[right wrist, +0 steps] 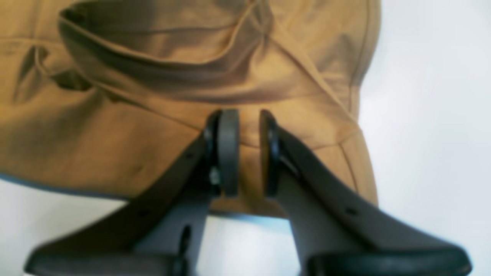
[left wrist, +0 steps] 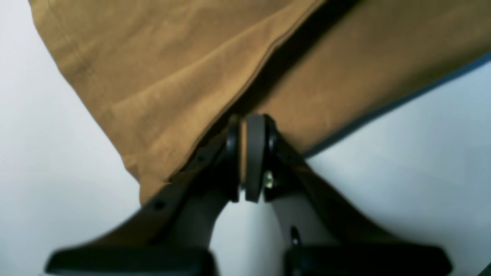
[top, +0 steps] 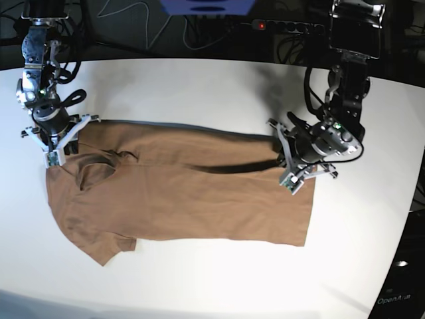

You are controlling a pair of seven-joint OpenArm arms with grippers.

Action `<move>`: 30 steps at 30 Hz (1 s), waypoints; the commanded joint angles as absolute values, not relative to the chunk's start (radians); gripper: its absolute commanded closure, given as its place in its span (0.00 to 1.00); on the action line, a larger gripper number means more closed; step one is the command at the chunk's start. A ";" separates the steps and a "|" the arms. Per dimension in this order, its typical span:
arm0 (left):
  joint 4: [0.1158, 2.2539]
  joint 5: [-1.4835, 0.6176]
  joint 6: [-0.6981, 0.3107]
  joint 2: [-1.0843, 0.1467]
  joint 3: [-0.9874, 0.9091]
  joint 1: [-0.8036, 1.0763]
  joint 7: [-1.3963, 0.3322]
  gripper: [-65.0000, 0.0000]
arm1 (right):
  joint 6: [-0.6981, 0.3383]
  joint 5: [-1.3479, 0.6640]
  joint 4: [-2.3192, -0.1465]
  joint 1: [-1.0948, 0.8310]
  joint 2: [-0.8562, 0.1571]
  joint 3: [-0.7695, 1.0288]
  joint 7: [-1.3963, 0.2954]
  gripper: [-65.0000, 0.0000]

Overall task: Fold the T-shirt properly
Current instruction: 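Move the left gripper to the folded edge's other corner and grasp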

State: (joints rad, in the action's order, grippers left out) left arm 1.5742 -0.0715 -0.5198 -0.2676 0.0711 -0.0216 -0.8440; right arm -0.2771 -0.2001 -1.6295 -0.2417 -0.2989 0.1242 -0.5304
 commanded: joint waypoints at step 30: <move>1.371 -0.074 -0.512 -0.206 -0.168 -0.217 -0.822 0.97 | -0.272 -0.206 -1.649 -0.263 -0.312 0.131 -0.506 0.85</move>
